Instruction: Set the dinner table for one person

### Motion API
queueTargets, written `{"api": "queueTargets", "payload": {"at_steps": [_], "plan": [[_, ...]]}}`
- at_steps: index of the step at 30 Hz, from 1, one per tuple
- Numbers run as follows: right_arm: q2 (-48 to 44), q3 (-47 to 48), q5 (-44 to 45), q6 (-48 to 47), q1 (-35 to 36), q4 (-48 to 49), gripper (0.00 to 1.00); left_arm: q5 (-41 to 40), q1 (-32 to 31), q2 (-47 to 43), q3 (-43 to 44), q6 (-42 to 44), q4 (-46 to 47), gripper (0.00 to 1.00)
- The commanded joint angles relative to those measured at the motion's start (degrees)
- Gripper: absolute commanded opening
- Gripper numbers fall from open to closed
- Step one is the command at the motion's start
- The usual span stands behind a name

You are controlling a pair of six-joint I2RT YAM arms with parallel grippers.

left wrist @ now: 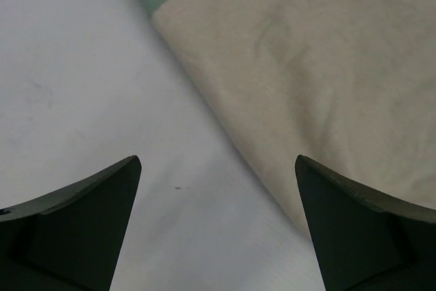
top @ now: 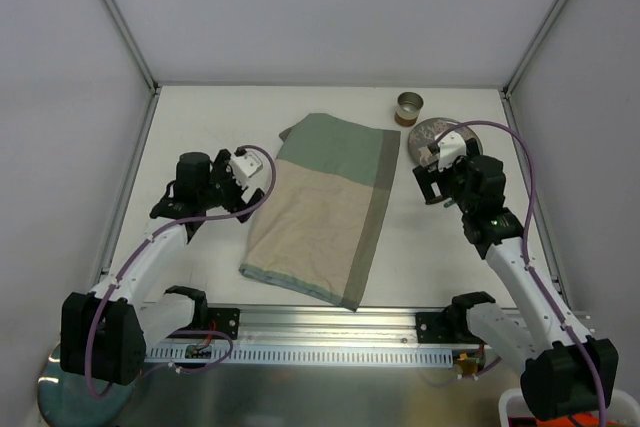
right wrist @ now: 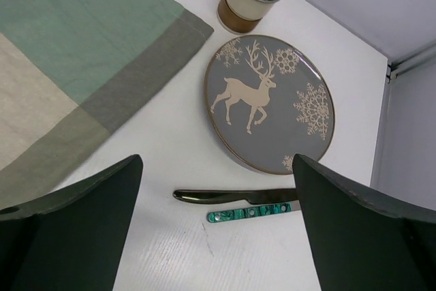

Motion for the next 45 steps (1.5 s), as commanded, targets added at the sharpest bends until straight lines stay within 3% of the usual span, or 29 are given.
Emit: {"api": "queueTargets", "payload": {"at_steps": [1,4,7,11,21,26,29,34,39,45], "plan": [[-1.83,0.39,-4.58,-1.00,0.03,-1.99,0.97,15.17,-1.53,-2.53,0.24,8.92,-11.94,0.99],[-0.51,0.21,-3.52,-2.85,0.03,-1.99,0.97,16.24,-5.22,-3.85,1.38,14.72,-20.99,0.96],[1.24,0.12,-3.25,-3.38,0.03,-1.90,0.97,11.88,-10.66,-2.80,2.53,16.67,-26.53,0.99],[3.27,0.65,-3.25,-3.03,0.03,-1.64,0.96,6.41,-14.46,-0.43,1.13,17.11,-27.60,0.99],[4.58,0.56,-4.30,-4.62,-0.06,-1.81,0.97,2.71,-18.41,1.41,0.85,20.98,-33.23,0.98],[4.50,1.70,-11.06,-5.05,0.03,-5.85,0.96,2.09,-19.91,7.22,5.95,20.10,-33.32,0.97],[4.76,4.51,-16.52,-3.23,-0.14,-13.32,0.97,2.44,-20.43,7.75,8.85,21.15,-33.14,0.97],[10.11,7.76,-27.57,4.69,-4.53,-15.53,0.97,1.65,-20.43,10.47,12.99,18.00,-28.06,0.99],[26.36,14.87,-37.87,13.55,-11.83,-14.74,0.97,-7.28,-20.35,11.18,9.22,11.23,-10.78,0.99],[43.95,23.84,-46.40,19.02,-17.19,-14.38,0.99,-10.92,-20.17,11.80,5.96,8.41,-1.69,0.99]]}}
